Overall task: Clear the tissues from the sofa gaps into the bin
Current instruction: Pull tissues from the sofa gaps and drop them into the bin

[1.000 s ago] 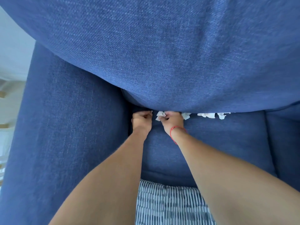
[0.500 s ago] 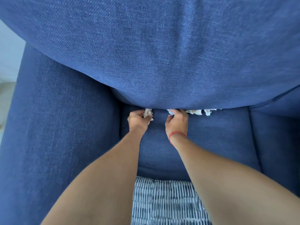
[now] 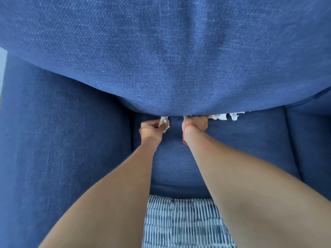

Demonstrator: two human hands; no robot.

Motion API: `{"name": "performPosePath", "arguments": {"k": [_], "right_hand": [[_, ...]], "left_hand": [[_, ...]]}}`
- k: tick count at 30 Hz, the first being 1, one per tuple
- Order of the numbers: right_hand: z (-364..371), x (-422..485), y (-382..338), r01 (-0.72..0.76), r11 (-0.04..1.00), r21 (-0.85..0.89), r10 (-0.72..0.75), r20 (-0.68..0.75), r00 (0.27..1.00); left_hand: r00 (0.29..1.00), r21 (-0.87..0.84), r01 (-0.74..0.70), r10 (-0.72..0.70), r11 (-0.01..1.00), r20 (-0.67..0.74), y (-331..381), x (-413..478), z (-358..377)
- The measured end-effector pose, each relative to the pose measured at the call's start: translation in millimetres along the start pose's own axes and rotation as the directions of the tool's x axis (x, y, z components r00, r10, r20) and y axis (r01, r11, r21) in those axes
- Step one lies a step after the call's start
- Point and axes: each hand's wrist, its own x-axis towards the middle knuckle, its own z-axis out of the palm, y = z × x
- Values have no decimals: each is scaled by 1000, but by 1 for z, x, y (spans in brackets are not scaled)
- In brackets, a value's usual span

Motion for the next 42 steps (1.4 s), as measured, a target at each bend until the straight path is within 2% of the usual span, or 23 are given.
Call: {"name": "performPosePath", "arguments": {"k": [3, 5, 8, 11, 14, 17, 21, 25, 31, 36, 40, 42], "right_hand": [[-2, 0, 2, -4, 997, -74, 3, -3, 1000], [-6, 1, 6, 98, 973, -209, -89, 51, 995], [-17, -1, 10, 259, 875, -410, -200, 180, 963], [-31, -6, 5, 342, 782, -521, -212, 294, 932], [-45, -25, -8, 354, 768, -533, -195, 333, 923], [-56, -52, -20, 392, 770, -504, -237, 344, 908], [-61, -103, -41, 462, 731, -503, -275, 404, 873], [-53, -175, -57, 601, 656, -456, -325, 548, 771], [-13, -280, -38, 729, 590, -348, -288, 752, 592], [39, -353, 13, 807, 504, -307, -242, 847, 473], [81, -391, 63, 857, 421, -297, -170, 903, 396], [101, -404, 88, 873, 390, -292, -130, 921, 366]], "left_hand": [[1000, -17, 0, 0, 1000, -15, 1, -2, 0], [1000, -25, 8, -9, 1000, -26, 4, -5, 1], [1000, 65, 19, -18, 998, -8, 10, -14, 0], [999, 170, 19, -24, 985, 26, 13, -28, -5], [1000, 200, 28, -29, 979, 2, 16, -49, -14], [1000, 210, 21, -17, 977, -25, 26, -73, -30], [993, 166, -3, 22, 986, -117, 51, -108, -62], [968, 37, -48, 56, 998, -244, 67, -144, -117], [883, -105, -82, 23, 991, -469, 39, -170, -229], [751, -180, -7, -114, 984, -650, -20, -178, -327], [692, -306, 89, -280, 948, -665, -76, -172, -381], [685, -352, 125, -337, 928, -646, -99, -166, -398]]}}
